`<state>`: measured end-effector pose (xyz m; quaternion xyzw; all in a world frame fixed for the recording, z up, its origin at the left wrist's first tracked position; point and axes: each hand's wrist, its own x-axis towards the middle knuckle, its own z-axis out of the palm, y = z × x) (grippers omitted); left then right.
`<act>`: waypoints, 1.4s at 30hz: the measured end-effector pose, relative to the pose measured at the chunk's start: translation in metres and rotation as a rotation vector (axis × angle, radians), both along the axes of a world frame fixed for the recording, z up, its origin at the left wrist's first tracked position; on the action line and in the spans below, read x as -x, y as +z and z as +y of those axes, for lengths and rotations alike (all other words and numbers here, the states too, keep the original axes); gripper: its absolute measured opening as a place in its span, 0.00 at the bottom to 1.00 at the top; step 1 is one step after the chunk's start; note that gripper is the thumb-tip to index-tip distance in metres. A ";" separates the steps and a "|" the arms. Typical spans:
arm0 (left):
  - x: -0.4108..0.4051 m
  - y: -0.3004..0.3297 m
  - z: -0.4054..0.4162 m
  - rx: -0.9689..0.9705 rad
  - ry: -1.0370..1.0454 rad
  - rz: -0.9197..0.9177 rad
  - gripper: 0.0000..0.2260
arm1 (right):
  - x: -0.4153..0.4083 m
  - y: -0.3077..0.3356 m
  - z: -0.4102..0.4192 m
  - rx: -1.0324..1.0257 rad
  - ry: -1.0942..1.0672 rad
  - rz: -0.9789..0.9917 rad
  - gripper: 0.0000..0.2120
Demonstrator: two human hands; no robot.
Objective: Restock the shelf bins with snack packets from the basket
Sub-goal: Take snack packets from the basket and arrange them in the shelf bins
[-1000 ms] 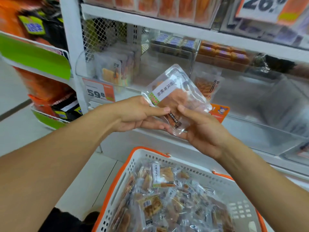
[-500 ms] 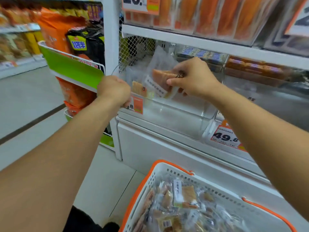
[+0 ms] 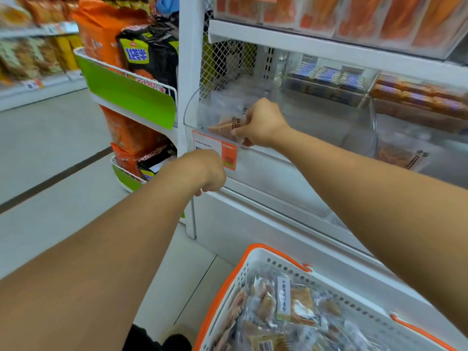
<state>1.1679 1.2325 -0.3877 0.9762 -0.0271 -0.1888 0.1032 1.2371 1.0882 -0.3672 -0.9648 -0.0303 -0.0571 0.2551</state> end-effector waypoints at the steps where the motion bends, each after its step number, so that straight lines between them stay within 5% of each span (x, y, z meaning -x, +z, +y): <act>1: -0.001 -0.001 -0.001 -0.042 -0.037 0.011 0.10 | 0.000 -0.002 0.000 0.006 -0.008 -0.002 0.15; 8: -0.008 -0.008 -0.005 -0.043 -0.067 0.030 0.07 | -0.004 -0.009 -0.003 -0.148 -0.074 0.051 0.13; 17: -0.004 -0.005 -0.012 -0.024 -0.039 0.067 0.08 | 0.004 -0.007 -0.004 -0.082 -0.065 0.156 0.20; 24: 0.002 0.000 -0.024 -0.097 -0.076 0.007 0.09 | 0.027 0.001 -0.031 0.029 -0.035 -0.005 0.20; 29: 0.010 0.010 -0.018 -0.126 0.038 -0.125 0.07 | 0.035 0.001 -0.029 0.068 0.158 0.096 0.10; 33: 0.014 0.010 -0.012 -0.131 0.060 -0.114 0.12 | 0.026 0.008 -0.018 0.096 0.302 0.292 0.26; 38: 0.013 0.009 -0.007 -0.086 0.039 -0.158 0.15 | 0.010 0.000 -0.004 0.124 0.311 0.260 0.06; 42: 0.010 0.010 -0.008 -0.078 0.019 -0.161 0.15 | -0.002 -0.007 -0.003 0.051 0.112 0.115 0.17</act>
